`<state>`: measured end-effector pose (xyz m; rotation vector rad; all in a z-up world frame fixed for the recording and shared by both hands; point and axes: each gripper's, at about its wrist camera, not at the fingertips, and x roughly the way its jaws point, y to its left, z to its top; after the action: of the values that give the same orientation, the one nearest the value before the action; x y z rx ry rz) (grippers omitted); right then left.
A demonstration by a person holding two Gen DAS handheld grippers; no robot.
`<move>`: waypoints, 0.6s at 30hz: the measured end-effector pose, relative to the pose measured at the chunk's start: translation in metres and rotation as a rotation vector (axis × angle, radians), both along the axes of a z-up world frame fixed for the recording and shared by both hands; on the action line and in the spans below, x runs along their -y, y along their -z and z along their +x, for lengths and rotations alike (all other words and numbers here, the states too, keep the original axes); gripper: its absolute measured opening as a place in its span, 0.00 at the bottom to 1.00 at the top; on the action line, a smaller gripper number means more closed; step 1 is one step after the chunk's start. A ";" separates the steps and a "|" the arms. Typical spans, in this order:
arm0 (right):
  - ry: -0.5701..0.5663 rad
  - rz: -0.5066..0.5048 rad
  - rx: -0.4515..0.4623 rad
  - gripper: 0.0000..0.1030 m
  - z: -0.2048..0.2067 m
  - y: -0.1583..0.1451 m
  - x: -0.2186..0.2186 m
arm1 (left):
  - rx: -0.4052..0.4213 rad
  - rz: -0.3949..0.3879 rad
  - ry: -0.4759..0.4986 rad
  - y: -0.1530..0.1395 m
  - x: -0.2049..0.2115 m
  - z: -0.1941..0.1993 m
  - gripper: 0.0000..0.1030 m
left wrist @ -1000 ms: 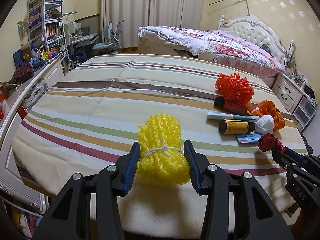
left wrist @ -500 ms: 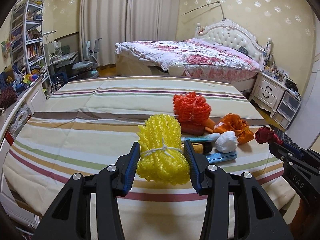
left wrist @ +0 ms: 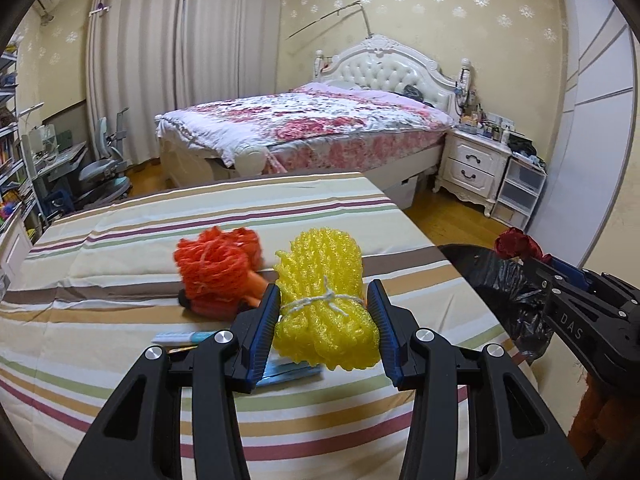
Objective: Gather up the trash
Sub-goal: 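Carry both items to the black bin and open both tools to drop them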
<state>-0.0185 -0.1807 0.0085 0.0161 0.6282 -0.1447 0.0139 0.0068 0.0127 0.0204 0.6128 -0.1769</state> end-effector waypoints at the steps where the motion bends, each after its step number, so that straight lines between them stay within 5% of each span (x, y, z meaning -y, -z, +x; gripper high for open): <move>1: 0.016 -0.001 0.002 0.23 0.001 0.001 0.007 | -0.001 0.003 0.017 0.000 0.008 0.004 0.44; 18: 0.190 0.053 -0.019 0.23 0.034 0.022 0.081 | -0.051 0.046 0.150 0.026 0.107 0.070 0.44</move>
<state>0.0151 -0.2620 -0.0139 0.1258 0.6489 -0.3125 0.0838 -0.0999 -0.0136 0.1068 0.6664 -0.3089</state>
